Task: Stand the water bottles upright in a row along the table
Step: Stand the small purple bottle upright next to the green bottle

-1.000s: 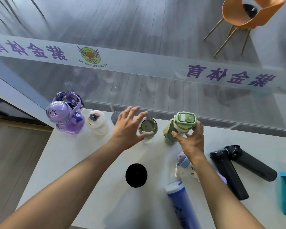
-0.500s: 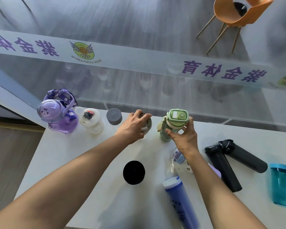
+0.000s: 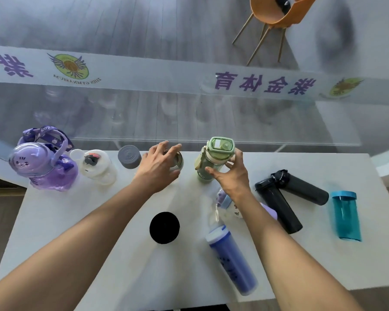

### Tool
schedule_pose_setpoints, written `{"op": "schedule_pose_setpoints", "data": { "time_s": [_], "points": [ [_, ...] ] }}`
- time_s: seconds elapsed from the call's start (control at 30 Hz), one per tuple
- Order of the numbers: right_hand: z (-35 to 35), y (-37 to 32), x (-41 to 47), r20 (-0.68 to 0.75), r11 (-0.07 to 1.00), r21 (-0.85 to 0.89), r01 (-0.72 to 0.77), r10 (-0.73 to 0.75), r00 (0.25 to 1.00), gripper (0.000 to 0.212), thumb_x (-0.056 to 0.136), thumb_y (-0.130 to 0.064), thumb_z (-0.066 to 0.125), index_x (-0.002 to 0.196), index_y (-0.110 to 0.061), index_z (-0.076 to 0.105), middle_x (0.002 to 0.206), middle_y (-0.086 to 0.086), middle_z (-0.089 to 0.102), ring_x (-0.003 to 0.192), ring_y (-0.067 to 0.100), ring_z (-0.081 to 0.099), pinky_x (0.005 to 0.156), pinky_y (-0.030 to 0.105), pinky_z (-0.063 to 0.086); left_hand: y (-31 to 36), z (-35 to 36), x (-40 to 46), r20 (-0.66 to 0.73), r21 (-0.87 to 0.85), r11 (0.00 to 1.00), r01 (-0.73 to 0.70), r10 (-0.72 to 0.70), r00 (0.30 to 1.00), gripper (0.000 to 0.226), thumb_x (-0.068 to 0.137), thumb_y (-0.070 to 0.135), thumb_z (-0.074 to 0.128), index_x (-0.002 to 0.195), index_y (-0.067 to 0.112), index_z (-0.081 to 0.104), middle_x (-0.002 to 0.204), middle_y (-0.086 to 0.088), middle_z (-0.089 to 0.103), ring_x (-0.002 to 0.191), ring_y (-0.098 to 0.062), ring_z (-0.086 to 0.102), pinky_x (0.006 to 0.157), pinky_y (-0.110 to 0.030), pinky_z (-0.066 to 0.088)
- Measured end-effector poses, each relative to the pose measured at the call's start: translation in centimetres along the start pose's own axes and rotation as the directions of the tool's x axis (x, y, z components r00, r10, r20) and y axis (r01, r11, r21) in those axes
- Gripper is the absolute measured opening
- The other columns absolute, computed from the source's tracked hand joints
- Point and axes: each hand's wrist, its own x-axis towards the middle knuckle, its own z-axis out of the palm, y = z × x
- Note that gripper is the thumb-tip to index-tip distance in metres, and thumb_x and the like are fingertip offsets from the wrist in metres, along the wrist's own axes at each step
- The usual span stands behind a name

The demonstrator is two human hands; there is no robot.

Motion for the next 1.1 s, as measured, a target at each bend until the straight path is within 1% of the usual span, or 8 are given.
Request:
{"op": "schedule_pose_setpoints", "data": {
  "time_s": [0.17,0.33,0.5,0.63,0.77,0.87,0.97,1.1],
  "points": [
    [-2.2,1.6,-0.6,0.046,0.997,-0.069,0.021,-0.018,0.999,0.087,0.07,-0.034,0.09,0.14,-0.034,0.038,0.128,0.001,0.055,0.115,0.015,0.054,0.094,0.03,0.048,2.4,-1.9,-1.6,-0.114,-0.035,0.999,-0.021,0.017,0.993,0.057,0.083,0.034,0.066,0.137,0.024,0.049,0.144,-0.009,0.045,0.125,-0.039,0.044,0.101,-0.049,0.039],
    [-4.5,4.5,-0.6,0.141,0.972,-0.221,0.075,-0.044,0.989,0.067,0.082,-0.032,0.079,0.138,-0.031,0.042,0.124,0.0,0.056,0.118,0.014,0.054,0.096,0.034,0.05,6.2,-3.1,-3.4,-0.204,0.043,0.996,-0.074,0.082,0.975,0.043,0.084,0.032,0.061,0.126,0.019,0.058,0.127,-0.007,0.057,0.111,-0.036,0.051,0.093,-0.047,0.043],
    [-6.2,6.6,0.0,0.253,0.921,-0.326,0.215,-0.134,0.958,0.055,0.085,-0.04,0.072,0.134,-0.033,0.047,0.12,-0.002,0.057,0.114,0.015,0.058,0.096,0.039,0.052,10.2,-2.0,-6.1,-0.243,0.082,0.996,0.024,-0.004,0.97,0.038,0.085,0.03,0.065,0.12,0.018,0.062,0.123,-0.006,0.06,0.109,-0.034,0.053,0.09,-0.045,0.044],
    [-6.5,7.8,0.7,0.351,0.873,-0.393,0.288,-0.147,0.925,0.059,0.082,-0.049,0.069,0.134,-0.029,0.049,0.121,0.003,0.059,0.113,0.023,0.059,0.097,0.041,0.049,13.0,0.6,-8.4,-0.248,0.052,0.99,0.134,-0.117,0.962,0.035,0.084,0.028,0.066,0.118,0.019,0.064,0.119,-0.005,0.063,0.107,-0.034,0.055,0.089,-0.044,0.044],
    [-6.0,8.3,1.1,0.487,0.764,-0.554,0.332,-0.027,0.873,0.074,0.077,-0.06,0.069,0.137,-0.026,0.044,0.128,0.006,0.056,0.118,0.029,0.055,0.097,0.041,0.042,16.1,3.5,-10.8,-0.217,-0.004,0.977,0.213,-0.209,0.954,0.033,0.086,0.027,0.066,0.118,0.02,0.063,0.119,-0.002,0.063,0.106,-0.031,0.055,0.091,-0.043,0.046],
    [-5.3,9.1,1.3,0.538,0.706,-0.611,0.358,0.038,0.842,0.077,0.072,-0.063,0.072,0.134,-0.026,0.043,0.127,0.009,0.056,0.117,0.031,0.055,0.097,0.041,0.041,17.6,5.8,-12.5,-0.181,0.0,0.977,0.211,-0.208,0.961,0.03,0.084,0.026,0.067,0.114,0.021,0.064,0.114,-0.002,0.063,0.102,-0.029,0.057,0.088,-0.043,0.048],
    [-4.8,10.0,1.6,0.547,0.699,-0.627,0.344,0.08,0.833,0.075,0.073,-0.061,0.07,0.134,-0.025,0.043,0.126,0.01,0.056,0.118,0.032,0.056,0.097,0.041,0.041,18.3,7.6,-13.7,-0.143,-0.002,0.977,0.215,-0.213,0.967,0.029,0.083,0.028,0.067,0.111,0.023,0.064,0.111,0.002,0.062,0.101,-0.025,0.057,0.082,-0.039,0.047],
    [-4.8,10.2,2.2,0.514,0.75,-0.598,0.282,0.089,0.853,0.076,0.069,-0.061,0.071,0.129,-0.019,0.049,0.124,0.009,0.06,0.116,0.032,0.058,0.096,0.04,0.045,18.5,8.8,-14.2,-0.107,-0.025,0.97,0.242,-0.244,0.964,0.028,0.082,0.029,0.068,0.11,0.025,0.065,0.11,0.004,0.063,0.098,-0.023,0.057,0.081,-0.036,0.048]
  ]
}}
